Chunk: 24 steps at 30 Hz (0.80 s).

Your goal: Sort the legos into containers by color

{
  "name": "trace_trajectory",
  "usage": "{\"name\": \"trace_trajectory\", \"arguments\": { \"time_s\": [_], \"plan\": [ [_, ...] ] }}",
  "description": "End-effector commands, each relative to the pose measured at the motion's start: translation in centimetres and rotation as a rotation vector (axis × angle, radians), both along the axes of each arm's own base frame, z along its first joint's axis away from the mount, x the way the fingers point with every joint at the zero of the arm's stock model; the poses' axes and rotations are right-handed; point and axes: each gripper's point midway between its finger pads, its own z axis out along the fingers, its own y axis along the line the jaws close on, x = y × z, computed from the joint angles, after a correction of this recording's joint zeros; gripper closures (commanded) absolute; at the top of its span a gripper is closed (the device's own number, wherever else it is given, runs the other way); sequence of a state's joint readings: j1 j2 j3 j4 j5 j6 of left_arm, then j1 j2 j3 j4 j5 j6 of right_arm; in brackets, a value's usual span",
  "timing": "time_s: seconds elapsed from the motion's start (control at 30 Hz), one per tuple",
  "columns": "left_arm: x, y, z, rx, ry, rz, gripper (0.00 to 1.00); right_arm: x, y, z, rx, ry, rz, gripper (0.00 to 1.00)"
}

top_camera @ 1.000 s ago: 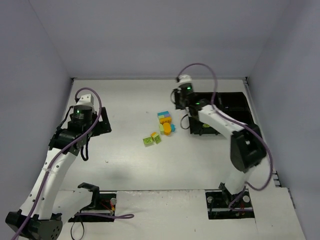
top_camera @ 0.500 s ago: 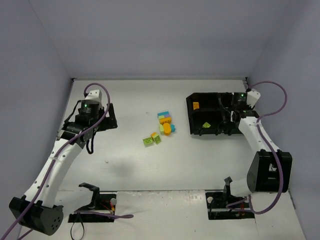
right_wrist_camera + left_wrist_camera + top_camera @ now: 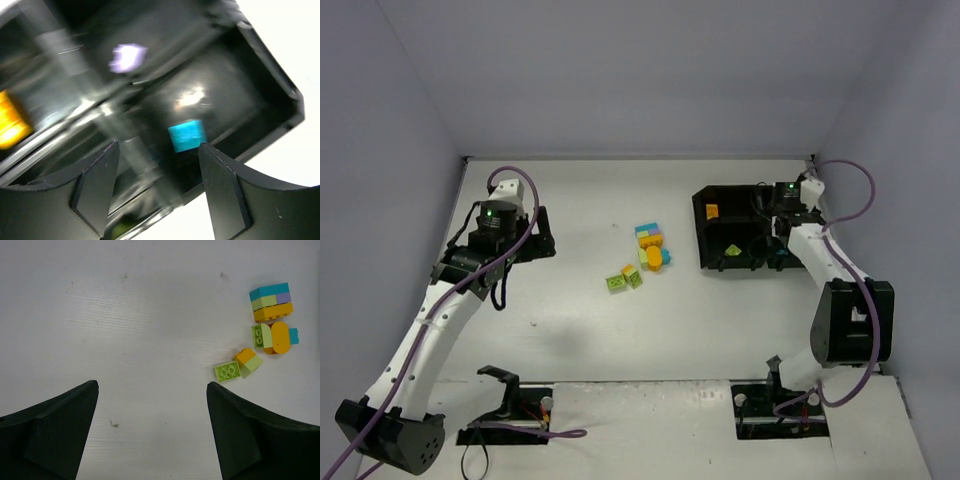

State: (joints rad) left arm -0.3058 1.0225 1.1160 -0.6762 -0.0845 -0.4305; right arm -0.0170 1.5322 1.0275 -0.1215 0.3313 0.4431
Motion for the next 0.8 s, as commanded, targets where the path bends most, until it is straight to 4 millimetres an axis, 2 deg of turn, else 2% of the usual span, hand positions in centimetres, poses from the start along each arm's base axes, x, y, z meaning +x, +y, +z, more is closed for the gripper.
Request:
{"name": "trace_trajectory", "arguments": {
  "time_s": [0.0, 0.07, 0.1, 0.17, 0.2, 0.27, 0.3, 0.33, 0.4, 0.43, 0.5, 0.53, 0.6, 0.63, 0.77],
  "plan": [
    [0.6, -0.4, 2.0, -0.024, -0.072, -0.009, 0.18, 3.0, 6.0, 7.2, -0.034, -0.195, 0.210, 0.39],
    [0.6, -0.3, 2.1, -0.022, -0.075, -0.004, 0.18, 3.4, 10.2, 9.0, -0.041, -0.241, 0.393, 0.39],
    [0.6, -0.3, 2.0, -0.021, -0.073, -0.006, 0.18, 3.0, 13.9, 9.5, -0.031, -0.255, 0.509, 0.38],
    [0.6, -0.3, 1.9, -0.020, -0.069, -0.006, 0.18, 2.6, 18.5, 10.3, 0.004, -0.295, 0.694, 0.37],
    [0.6, -0.4, 1.8, -0.021, -0.067, -0.008, 0.18, 1.7, 21.8, 10.2, 0.021, -0.296, 0.793, 0.36],
    [0.6, -0.4, 1.7, -0.024, -0.063, -0.009, 0.18, 0.7, 25.6, 9.6, 0.024, -0.285, 0.934, 0.34],
    [0.6, -0.5, 1.7, -0.028, -0.064, -0.010, 0.18, -0.5, 29.1, 8.8, 0.034, -0.261, 1.060, 0.34],
    [0.5, -0.5, 1.7, -0.027, -0.062, -0.010, 0.18, -1.1, 30.2, 7.8, 0.024, -0.237, 1.100, 0.35],
    [0.4, -0.4, 1.6, -0.028, -0.059, -0.009, 0.18, -2.2, 33.2, 7.2, 0.033, -0.217, 1.208, 0.35],
    [0.3, -0.4, 1.5, -0.028, -0.058, -0.007, 0.18, -3.2, 35.1, 5.9, 0.037, -0.183, 1.268, 0.35],
    [0.1, -0.3, 1.3, -0.025, -0.048, -0.005, 0.18, -4.1, 37.2, 5.5, 0.044, -0.170, 1.355, 0.35],
    [-0.1, -0.1, 1.4, -0.021, -0.052, -0.001, 0.18, -5.0, 38.4, 4.3, 0.045, -0.134, 1.395, 0.35],
    [-0.4, 0.1, 1.1, -0.014, -0.042, 0.004, 0.18, -5.3, 39.7, 4.0, 0.008, -0.123, 1.447, 0.35],
    [-0.6, 0.3, 1.2, -0.011, -0.047, 0.010, 0.18, -6.0, 40.7, 2.7, -0.001, -0.091, 1.476, 0.35],
    [-1.2, 0.7, 1.1, -0.001, -0.045, 0.017, 0.18, -7.0, 42.5, 0.9, -0.056, -0.038, 1.527, 0.36]
  ]
}}
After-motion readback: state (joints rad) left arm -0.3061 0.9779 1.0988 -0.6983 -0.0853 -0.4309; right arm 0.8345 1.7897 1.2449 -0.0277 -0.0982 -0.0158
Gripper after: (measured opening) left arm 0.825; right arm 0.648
